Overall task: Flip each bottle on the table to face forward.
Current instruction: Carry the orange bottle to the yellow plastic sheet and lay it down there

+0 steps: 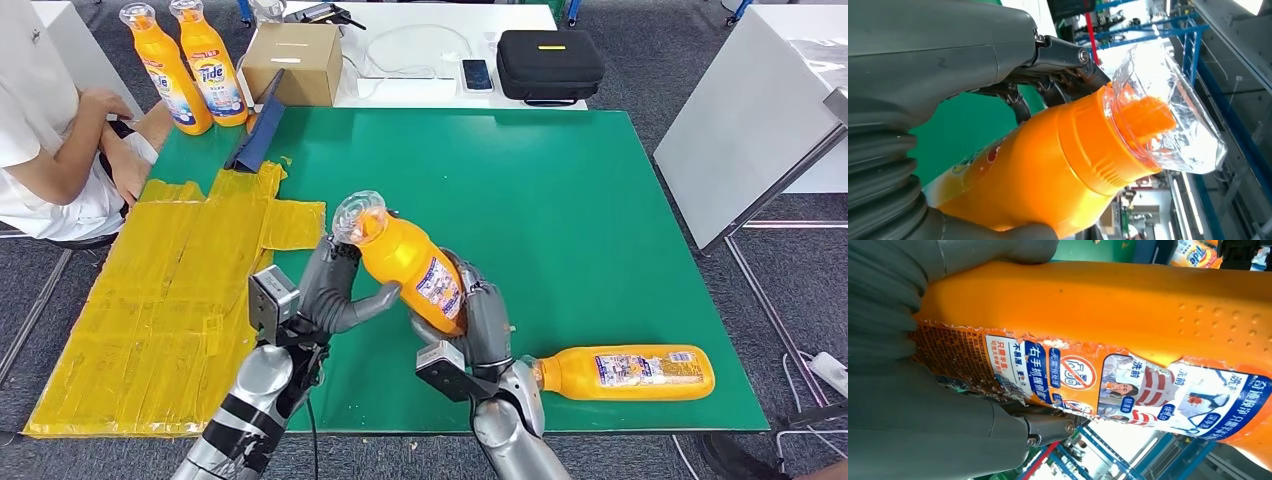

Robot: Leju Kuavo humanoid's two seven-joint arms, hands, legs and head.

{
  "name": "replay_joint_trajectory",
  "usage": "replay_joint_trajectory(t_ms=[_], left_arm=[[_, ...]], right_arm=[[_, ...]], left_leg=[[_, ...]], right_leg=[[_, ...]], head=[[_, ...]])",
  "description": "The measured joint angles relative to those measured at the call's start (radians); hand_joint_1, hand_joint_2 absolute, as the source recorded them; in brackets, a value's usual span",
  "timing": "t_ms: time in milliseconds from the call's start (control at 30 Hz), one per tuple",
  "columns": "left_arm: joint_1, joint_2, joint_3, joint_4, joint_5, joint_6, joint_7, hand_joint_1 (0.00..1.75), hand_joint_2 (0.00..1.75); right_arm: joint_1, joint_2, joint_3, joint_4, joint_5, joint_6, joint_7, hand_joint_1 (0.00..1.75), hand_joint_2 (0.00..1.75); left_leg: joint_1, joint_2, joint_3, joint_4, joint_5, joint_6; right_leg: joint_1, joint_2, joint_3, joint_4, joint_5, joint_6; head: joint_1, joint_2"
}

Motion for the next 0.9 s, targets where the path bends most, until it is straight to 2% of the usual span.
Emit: replay_joint_trajectory(t_ms=[33, 100, 167, 267, 867, 900], left_arm=[[-0.002, 0.000, 0.000, 0.003, 0.000, 0.000, 0.000, 1.52, 1.75], [-0.006, 0.000, 0.000, 0.007, 0.000, 0.000, 0.000, 0.99, 1.75], [-0.009, 0.000, 0.000, 0.011, 0.000, -0.003, 0.001, 0.33, 1.75], [-0.013, -0.002, -0.003, 0.021, 0.002, -0.021, 0.006, 0.00, 1.75], [-0.010, -0.013, -0.032, 0.056, 0.019, -0.044, 0.008, 0.02, 1.75], [-0.010, -0.013, -0.032, 0.056, 0.020, -0.043, 0.006, 0.45, 1.75]], right_arm=[[0.000, 0.000, 0.000, 0.000, 0.000, -0.001, 0.001, 1.75, 1.75], [0.001, 0.000, 0.001, 0.000, 0.000, -0.002, 0.001, 1.75, 1.75], [0.001, 0.000, 0.001, 0.000, 0.000, -0.003, 0.002, 1.75, 1.75], [0.001, 0.000, 0.001, 0.000, -0.002, -0.004, 0.003, 1.75, 1.75], [-0.026, 0.032, 0.071, 0.042, -0.003, 0.013, 0.000, 1.75, 1.75], [-0.028, 0.034, 0.073, 0.046, -0.002, 0.014, 0.000, 1.75, 1.75]], left_leg=[[0.000, 0.000, 0.000, 0.000, 0.000, 0.000], [0.000, 0.000, 0.000, 0.000, 0.000, 0.000], [0.000, 0.000, 0.000, 0.000, 0.000, 0.000], [0.000, 0.000, 0.000, 0.000, 0.000, 0.000], [0.000, 0.000, 0.000, 0.000, 0.000, 0.000], [0.000, 0.001, 0.000, 0.000, 0.000, 0.000]], right_leg=[[0.000, 0.000, 0.000, 0.000, 0.000, 0.000], [0.000, 0.000, 0.000, 0.000, 0.000, 0.000], [0.000, 0.000, 0.000, 0.000, 0.000, 0.000], [0.000, 0.000, 0.000, 0.000, 0.000, 0.000], [0.000, 0.000, 0.000, 0.000, 0.000, 0.000], [0.000, 0.000, 0.000, 0.000, 0.000, 0.000]], head=[[0.000, 0.000], [0.000, 0.000], [0.000, 0.000], [0.000, 0.000], [0.000, 0.000], [0.000, 0.000]])
